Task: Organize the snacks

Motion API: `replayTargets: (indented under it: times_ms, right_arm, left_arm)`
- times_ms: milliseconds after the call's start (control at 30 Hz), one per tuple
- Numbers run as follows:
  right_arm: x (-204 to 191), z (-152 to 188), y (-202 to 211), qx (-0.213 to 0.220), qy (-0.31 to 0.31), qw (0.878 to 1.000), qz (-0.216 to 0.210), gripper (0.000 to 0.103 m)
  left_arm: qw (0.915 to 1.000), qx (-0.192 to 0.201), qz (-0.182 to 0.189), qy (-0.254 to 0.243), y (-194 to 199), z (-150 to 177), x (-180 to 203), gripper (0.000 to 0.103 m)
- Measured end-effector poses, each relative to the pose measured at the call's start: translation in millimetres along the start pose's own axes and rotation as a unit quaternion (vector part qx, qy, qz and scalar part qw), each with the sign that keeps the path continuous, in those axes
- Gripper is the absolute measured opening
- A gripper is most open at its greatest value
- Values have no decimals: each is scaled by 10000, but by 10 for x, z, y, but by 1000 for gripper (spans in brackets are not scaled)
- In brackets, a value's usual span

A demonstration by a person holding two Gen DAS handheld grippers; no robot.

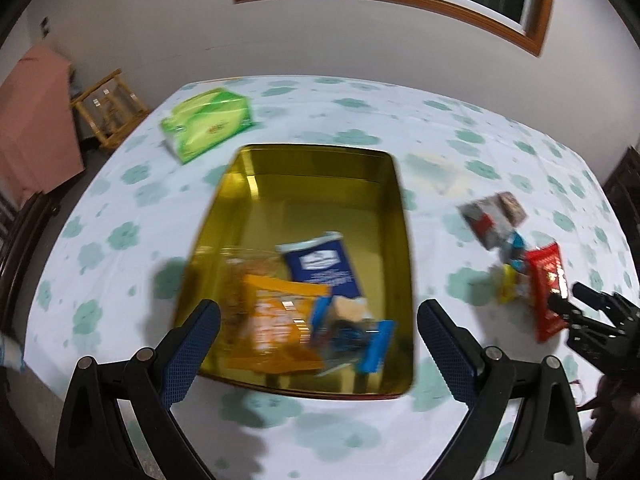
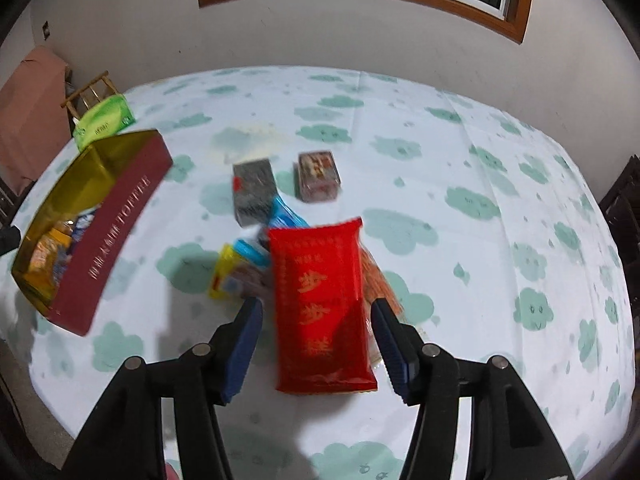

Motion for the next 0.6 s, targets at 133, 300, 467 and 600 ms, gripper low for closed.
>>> replayTargets:
  times_ms: [133, 300, 467, 600]
  right_arm:
    - [-16, 37, -78, -58, 35, 10000, 21, 58]
    - [-2, 44, -165, -68, 6, 10000, -12, 58]
    - [-3, 47, -191, 23, 61, 10000, -8, 58]
    - [-12, 56, -202, 102, 127, 9999, 10, 58]
  left_arm:
    - [9997, -53, 136, -203, -32, 34, 230, 98]
    - [9988, -135, 272, -383, -112, 88, 489, 98]
    - [9976, -253, 346, -544, -224, 153, 694, 98]
    - [9964, -333, 401, -664, -302, 209, 837, 98]
Point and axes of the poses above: each gripper's, at about its wrist camera, not at the fingertips, and y roughly against the way its jaws point, x to its right, z to its underside, the point moved 1 cm from there along -y, roughly the way its jaws point, and after that the axes turned 8 degrees about y, right-handed, at the moved point
